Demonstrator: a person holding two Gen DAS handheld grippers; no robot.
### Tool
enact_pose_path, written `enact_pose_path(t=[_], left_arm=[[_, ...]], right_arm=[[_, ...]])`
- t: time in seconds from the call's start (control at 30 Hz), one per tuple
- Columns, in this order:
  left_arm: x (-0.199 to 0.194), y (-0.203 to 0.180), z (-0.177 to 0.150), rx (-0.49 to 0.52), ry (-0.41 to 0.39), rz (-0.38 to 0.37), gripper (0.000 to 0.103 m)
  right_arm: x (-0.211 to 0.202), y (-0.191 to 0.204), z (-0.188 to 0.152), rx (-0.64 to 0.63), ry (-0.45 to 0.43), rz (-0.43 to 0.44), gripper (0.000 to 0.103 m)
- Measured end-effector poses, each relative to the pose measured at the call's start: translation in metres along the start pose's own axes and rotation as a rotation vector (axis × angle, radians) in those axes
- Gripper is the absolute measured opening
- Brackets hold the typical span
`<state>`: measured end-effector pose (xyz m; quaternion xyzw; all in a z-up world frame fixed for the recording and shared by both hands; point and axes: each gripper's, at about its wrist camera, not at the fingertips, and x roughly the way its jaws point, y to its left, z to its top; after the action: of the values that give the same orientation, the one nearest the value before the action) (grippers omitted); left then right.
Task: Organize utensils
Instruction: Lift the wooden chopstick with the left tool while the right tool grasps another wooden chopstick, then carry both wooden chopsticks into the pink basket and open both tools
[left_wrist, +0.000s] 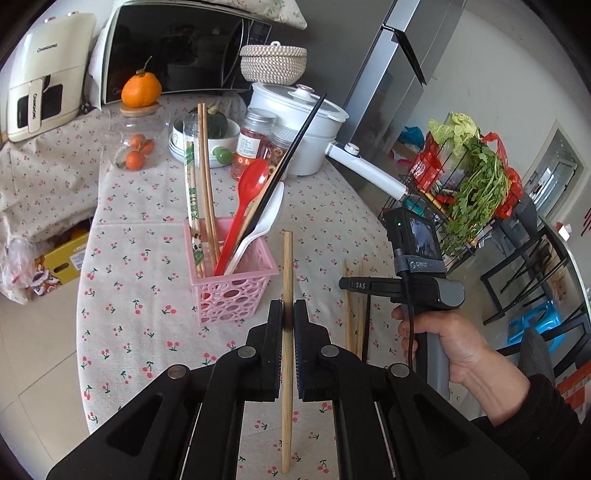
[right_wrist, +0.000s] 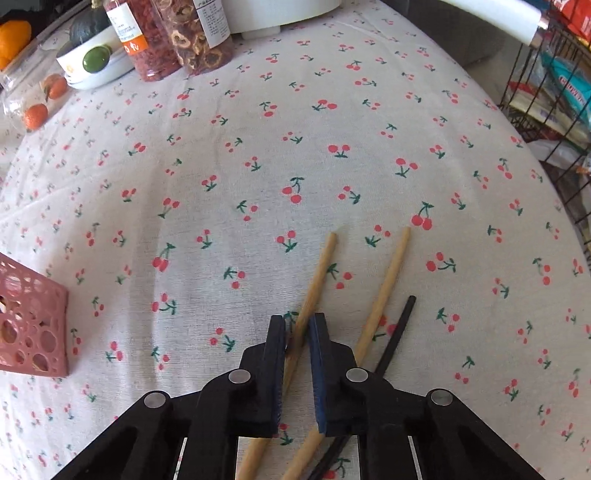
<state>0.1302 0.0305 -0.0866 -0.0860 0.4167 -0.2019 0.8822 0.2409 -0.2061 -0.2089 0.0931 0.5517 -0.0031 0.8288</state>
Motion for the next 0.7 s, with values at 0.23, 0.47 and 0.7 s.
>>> enact_pose_path(t=[0.23, 0.47, 0.7], left_arm=[[-0.028, 0.003, 0.000, -0.005, -0.059, -0.001, 0.005], [-0.070, 0.000, 0.003, 0.013, -0.175, -0.005, 0.005], [-0.105, 0.004, 0.017, -0.013, -0.303, -0.005, 0.005]], right_arm=[[-0.046, -0.013, 0.000, 0.064, -0.118, 0.200, 0.006], [-0.124, -0.011, -0.021, 0.002, -0.310, 0.284, 0.006], [-0.195, -0.010, -0.044, -0.036, -0.502, 0.329, 0.006]])
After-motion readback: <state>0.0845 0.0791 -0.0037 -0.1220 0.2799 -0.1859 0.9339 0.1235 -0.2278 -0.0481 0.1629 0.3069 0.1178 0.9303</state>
